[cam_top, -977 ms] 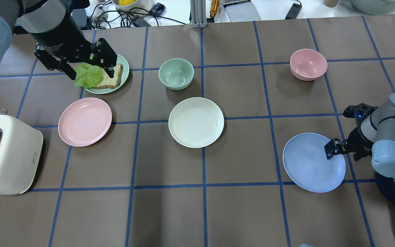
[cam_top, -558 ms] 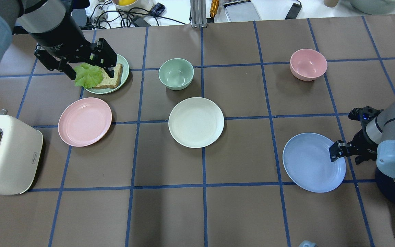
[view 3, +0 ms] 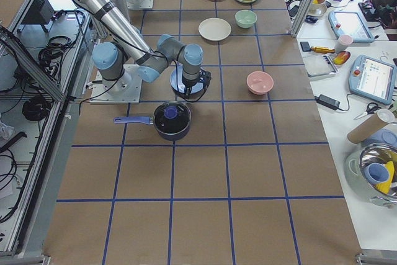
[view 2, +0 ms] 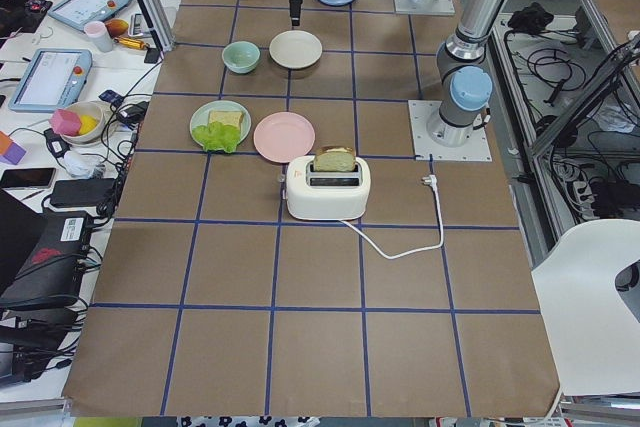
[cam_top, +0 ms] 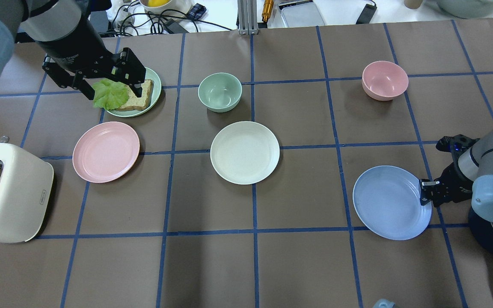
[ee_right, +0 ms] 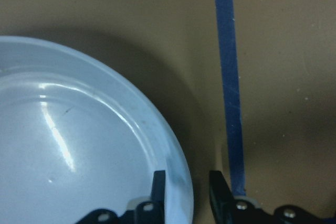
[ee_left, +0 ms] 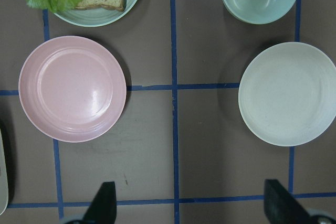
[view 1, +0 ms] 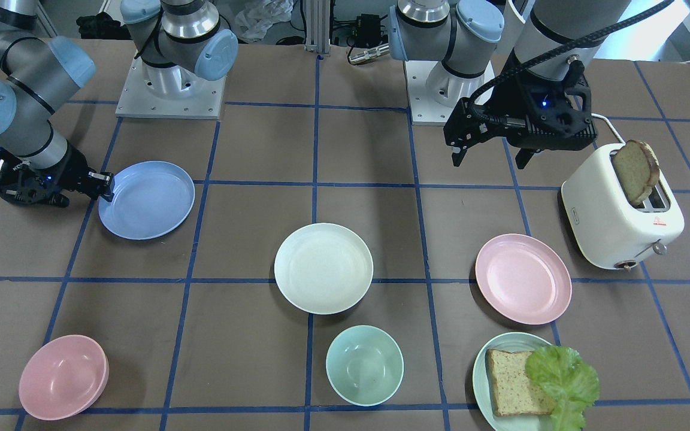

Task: Stack three plates with pink and blue
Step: 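Lift the blue plate's edge with right gripper while left gripper nears pink plate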

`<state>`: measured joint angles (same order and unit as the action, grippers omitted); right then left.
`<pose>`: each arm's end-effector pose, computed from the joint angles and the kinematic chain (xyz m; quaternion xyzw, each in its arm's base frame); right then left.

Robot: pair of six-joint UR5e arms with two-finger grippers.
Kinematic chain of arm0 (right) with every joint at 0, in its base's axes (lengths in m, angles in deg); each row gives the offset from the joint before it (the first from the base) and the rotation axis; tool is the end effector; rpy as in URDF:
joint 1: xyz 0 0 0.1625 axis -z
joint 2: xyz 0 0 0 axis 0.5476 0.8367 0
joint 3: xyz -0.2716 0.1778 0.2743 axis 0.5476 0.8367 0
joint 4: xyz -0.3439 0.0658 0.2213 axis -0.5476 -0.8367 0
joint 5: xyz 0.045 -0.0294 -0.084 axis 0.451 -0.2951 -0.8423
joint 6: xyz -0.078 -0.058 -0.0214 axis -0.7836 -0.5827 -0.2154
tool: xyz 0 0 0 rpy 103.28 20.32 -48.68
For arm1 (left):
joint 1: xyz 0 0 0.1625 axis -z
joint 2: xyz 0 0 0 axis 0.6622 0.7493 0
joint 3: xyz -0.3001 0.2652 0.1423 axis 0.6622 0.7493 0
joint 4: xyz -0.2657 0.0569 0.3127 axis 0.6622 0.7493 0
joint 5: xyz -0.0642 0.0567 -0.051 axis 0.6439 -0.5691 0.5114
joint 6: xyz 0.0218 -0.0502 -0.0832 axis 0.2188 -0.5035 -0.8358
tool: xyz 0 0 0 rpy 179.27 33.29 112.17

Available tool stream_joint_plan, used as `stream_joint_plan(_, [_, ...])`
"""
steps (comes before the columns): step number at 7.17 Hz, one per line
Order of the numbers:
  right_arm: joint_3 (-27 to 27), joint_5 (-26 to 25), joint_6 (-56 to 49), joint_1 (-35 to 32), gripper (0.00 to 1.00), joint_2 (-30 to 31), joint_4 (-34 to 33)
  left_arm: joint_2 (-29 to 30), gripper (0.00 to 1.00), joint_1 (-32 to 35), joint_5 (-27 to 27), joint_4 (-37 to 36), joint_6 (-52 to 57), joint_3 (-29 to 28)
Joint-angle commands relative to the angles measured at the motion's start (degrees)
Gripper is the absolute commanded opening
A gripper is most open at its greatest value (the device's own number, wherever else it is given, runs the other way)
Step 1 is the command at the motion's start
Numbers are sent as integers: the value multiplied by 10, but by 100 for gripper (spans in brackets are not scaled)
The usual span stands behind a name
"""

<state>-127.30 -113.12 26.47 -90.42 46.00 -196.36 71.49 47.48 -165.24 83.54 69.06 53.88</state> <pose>-0.0941 -0.3934 0.1882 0.0701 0.9954 0.0559 0.0350 -0.1264 -0.5050 0.5032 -0.0040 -0.9998 0.0163 0.0112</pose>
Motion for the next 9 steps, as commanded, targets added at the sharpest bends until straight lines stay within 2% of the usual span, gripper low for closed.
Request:
stream_joint_plan(1, [0, -1, 1, 0, 18, -1, 2, 0, 100, 0, 0, 0, 0, 0])
stream_joint_plan(2, [0, 2, 1, 0, 12, -1, 2, 0, 100, 0, 0, 0, 0, 0])
stream_joint_plan(3, [1, 2, 0, 0, 2, 2, -1, 0, 100, 0, 0, 2, 0, 0])
stream_joint_plan(6, [3, 6, 0, -2, 0, 17, 0, 4, 100, 1, -1, 2, 2, 5])
stream_joint_plan(8, [5, 20, 0, -7, 0, 56, 14, 8, 100, 0, -2, 2, 5, 11])
stream_joint_plan(9, [17, 20, 0, -9, 0, 57, 21, 17, 100, -1, -3, -1, 6, 11])
